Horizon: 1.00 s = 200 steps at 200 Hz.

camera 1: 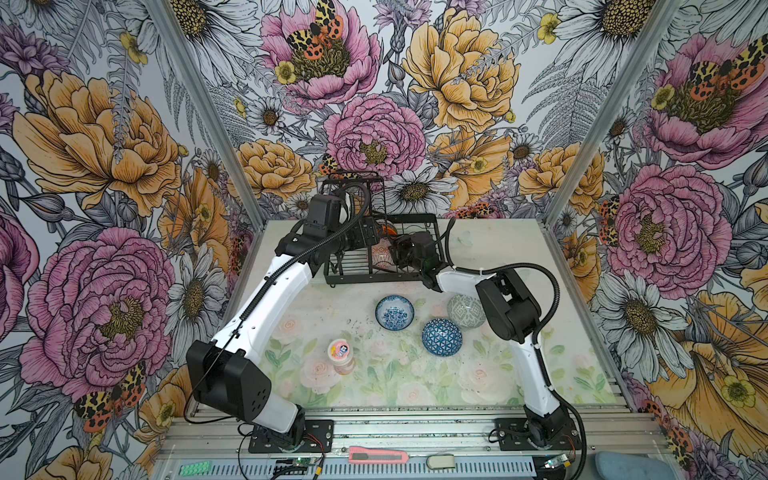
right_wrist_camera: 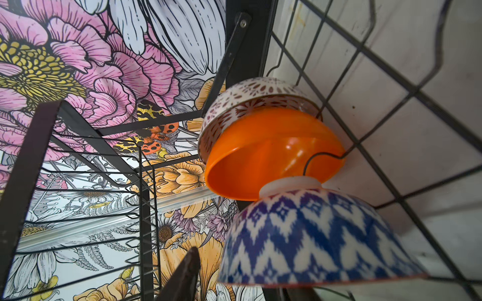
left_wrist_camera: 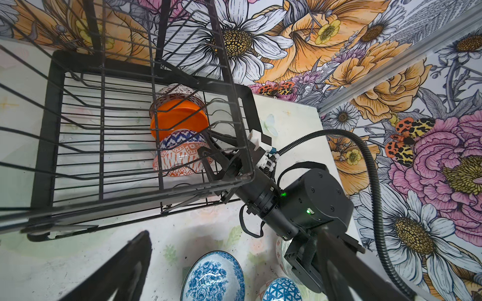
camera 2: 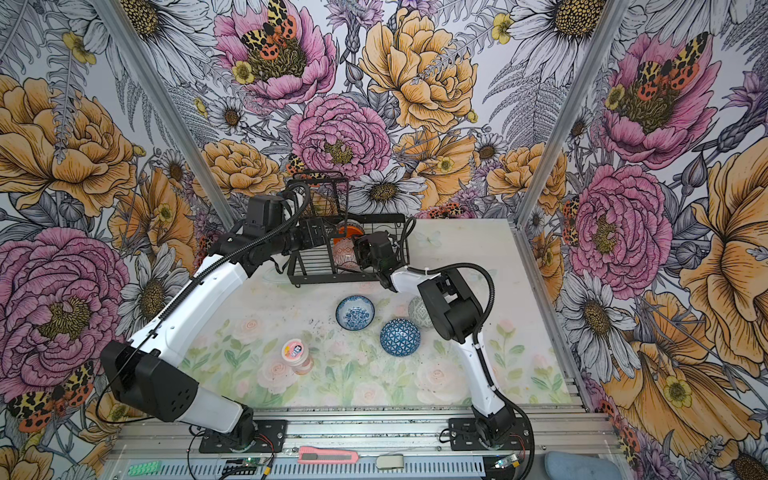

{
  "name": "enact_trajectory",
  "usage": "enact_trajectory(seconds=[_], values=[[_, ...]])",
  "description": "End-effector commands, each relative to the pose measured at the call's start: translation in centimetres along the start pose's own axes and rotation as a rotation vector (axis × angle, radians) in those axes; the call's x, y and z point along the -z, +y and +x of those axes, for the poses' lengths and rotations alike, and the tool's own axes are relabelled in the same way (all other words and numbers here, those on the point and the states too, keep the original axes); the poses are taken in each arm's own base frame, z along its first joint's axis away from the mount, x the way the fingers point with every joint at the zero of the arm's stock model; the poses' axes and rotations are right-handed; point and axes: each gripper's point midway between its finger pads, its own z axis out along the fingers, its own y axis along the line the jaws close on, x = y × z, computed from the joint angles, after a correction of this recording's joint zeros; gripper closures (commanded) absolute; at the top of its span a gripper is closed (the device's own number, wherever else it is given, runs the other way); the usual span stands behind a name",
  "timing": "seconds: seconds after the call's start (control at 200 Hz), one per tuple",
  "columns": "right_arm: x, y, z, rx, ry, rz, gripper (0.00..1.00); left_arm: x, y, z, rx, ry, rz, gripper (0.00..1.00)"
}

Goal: Load the bowls into the dish rack
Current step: 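Open the right gripper and draw it back from the orange-patterned bowl, then lower the left gripper onto the blue-rose bowl rim while the right gripper withdraws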

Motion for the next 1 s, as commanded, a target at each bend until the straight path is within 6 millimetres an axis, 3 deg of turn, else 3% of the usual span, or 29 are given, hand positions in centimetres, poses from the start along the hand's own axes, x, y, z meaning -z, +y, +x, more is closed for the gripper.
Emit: enact_trajectory(seconds=[0.0,0.355,0.595,0.74,0.871,0.996], values=[[1.9,4.6,-1.6,0.049,-0.018,-0.075,0.50,-0.2,-0.6,-1.3,0.017,-0.043,-0.012,0.01],[3.3,6.5,-1.8,0.094,0.062,-0.094,0.32,-0.7,-0.8,-2.2,0.008,-0.097,-0.028,0.01],[4.3,6.8,-2.1,0.105,0.077,-0.081,0.23,-1.1,-0.5,-2.4,0.015,-0.122,-0.007,0.01],[5.7,8.3,-2.4,0.155,0.074,-0.092,0.15,-0.8,-0.3,-2.5,-0.012,-0.144,-0.004,0.01],[7.1,10.1,-4.0,0.238,0.081,-0.078,0.06,-0.7,-0.1,-2.1,-0.034,-0.144,0.005,0.01],[9.1,11.3,-7.2,0.314,0.047,-0.049,0.01,-1.1,-0.7,-1.6,-0.049,-0.127,0.008,0.01]])
